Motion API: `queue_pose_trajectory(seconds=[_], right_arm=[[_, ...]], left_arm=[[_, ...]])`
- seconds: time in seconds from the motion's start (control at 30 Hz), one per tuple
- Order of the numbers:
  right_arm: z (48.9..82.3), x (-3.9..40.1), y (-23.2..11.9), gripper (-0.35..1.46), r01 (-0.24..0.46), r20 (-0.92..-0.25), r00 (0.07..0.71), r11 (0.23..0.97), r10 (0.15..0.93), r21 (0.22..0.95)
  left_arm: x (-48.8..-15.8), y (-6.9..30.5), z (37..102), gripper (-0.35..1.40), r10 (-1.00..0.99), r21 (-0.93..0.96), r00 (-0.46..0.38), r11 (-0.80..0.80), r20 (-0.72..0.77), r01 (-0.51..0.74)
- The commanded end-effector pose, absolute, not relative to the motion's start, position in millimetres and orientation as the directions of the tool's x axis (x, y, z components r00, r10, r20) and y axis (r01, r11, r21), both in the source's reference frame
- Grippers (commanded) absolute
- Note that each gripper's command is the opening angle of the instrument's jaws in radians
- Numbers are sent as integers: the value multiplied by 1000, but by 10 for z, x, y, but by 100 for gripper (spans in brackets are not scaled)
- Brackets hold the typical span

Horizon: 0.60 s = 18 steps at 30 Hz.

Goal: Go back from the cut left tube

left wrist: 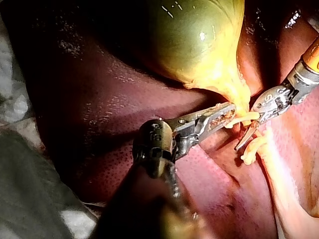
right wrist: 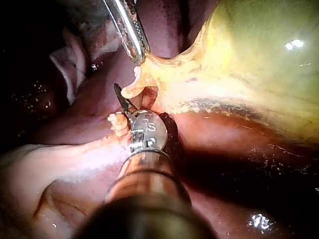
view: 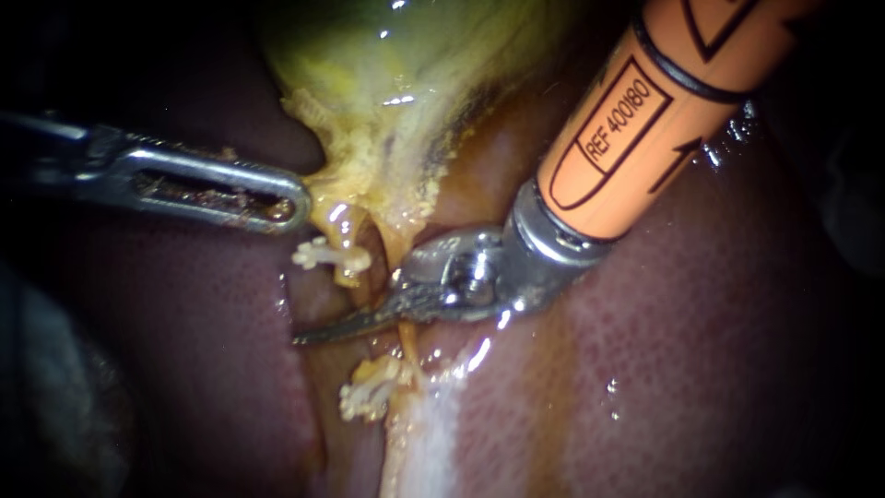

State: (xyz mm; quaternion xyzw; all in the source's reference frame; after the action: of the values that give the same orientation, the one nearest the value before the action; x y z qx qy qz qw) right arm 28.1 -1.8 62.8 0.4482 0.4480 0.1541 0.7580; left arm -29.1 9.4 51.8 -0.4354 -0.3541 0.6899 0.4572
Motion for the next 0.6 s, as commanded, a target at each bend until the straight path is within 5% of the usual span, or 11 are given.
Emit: queue_pose_trajectory(seconds=[0.03, 0.17, 0.2, 0.27, 0.33, 0.6], right_arm=[[627, 281, -18, -35, 170, -541, 552, 549, 635, 818], [623, 281, -16, -35, 196, -563, 530, 554, 634, 809], [620, 282, -16, 12, 206, -568, 501, 548, 653, 811], [616, 282, -18, 62, 170, -573, 472, 568, 670, 805], [613, 283, -20, 91, 142, -575, 455, 582, 680, 801], [606, 283, -20, 106, 135, -573, 451, 582, 685, 802]], left_arm=[[-291, 95, 518, -35, 939, -887, -203, -331, -277, -322], [-290, 95, 519, -35, 939, -887, -203, -331, -277, -321], [-290, 96, 520, -35, 939, -887, -204, -331, -277, -321], [-289, 97, 521, -35, 939, -887, -204, -332, -277, -320], [-287, 97, 522, -35, 939, -888, -205, -332, -277, -320], [-285, 98, 523, -35, 939, -887, -204, -333, -278, -321]])
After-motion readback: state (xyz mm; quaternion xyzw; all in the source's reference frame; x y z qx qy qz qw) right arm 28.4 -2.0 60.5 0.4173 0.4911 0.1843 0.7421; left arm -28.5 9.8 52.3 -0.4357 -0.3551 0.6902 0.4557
